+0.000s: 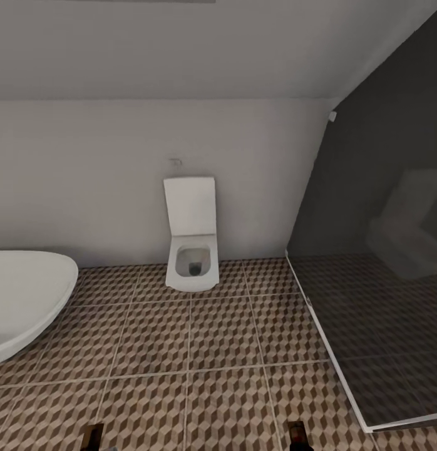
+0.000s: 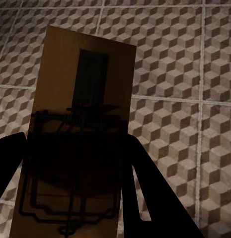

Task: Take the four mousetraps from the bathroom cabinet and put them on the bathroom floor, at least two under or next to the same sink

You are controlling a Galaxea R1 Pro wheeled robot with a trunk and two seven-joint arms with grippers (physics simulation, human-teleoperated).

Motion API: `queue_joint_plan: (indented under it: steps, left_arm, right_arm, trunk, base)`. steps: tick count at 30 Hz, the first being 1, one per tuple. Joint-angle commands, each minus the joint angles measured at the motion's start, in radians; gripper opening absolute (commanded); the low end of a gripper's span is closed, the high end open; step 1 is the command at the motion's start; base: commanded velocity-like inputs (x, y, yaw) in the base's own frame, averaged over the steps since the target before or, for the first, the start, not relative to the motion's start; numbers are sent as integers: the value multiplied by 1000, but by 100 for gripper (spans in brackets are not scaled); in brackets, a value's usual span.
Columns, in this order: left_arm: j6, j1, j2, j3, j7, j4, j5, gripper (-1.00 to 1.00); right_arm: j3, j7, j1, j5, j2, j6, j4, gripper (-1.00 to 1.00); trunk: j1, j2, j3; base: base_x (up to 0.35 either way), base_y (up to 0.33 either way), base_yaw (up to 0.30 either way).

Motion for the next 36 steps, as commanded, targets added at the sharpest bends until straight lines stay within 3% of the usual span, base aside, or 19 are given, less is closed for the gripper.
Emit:
queue_joint_plan:
  steps: [1, 12, 15, 19, 23, 25, 29, 32, 36]
  left_arm:
    - [-4, -1, -1, -9, 9, 3, -2, -100]
    - [-4, -1, -4, -8, 9, 1, -2, -100]
    - [52, -1, -11, -5, 10, -1, -3, -100]
    - [368, -2, -7, -2, 11, -79, -5, -100]
    - [907, -4, 28, -2, 26, -415, -8, -100]
    - [1113, -9, 35, -1, 80, -574, -9, -100]
    - [1280, -53, 38, 0, 213, -743, -10, -100]
    - [1335, -116, 34, 0, 262, -780, -11, -100]
    - [1358, -150, 30, 0, 280, -791, -20, -100]
  right_arm:
    - [8, -1, -1, -13, -1, -4, 0, -100]
    - [8, 1, -1, -11, -1, -4, 0, -100]
    - [6, -1, -1, 16, 1, 3, -7, -100]
    - [4, -9, -1, 105, 6, 73, -71, -100]
    - [3, -22, -1, 152, 8, 360, -325, -100]
    - [2, -25, -3, 157, 9, 500, -470, -100]
    - [1, -27, -56, 160, 28, 672, -630, -100]
    - [1, -28, -127, 161, 66, 764, -659, -100]
    - [1, -28, -168, 162, 91, 808, -656, -100]
  trunk:
    - [1, -2, -2]
    - [1, -2, -2]
    - [1, -2, -2]
    - [1, -2, -2]
    - [1, -2, -2]
    - [1, -2, -2]
    - [1, -2, -2]
    - [1, -2, -2]
    - [1, -2, -2]
  base:
    - [4, 0, 1]
    - [0, 0, 0]
    - [0, 0, 0]
    - [0, 0, 0]
    - [0, 0, 0]
    - [0, 0, 0]
    - [0, 0, 0]
    - [0, 0, 0]
    - [0, 0, 0]
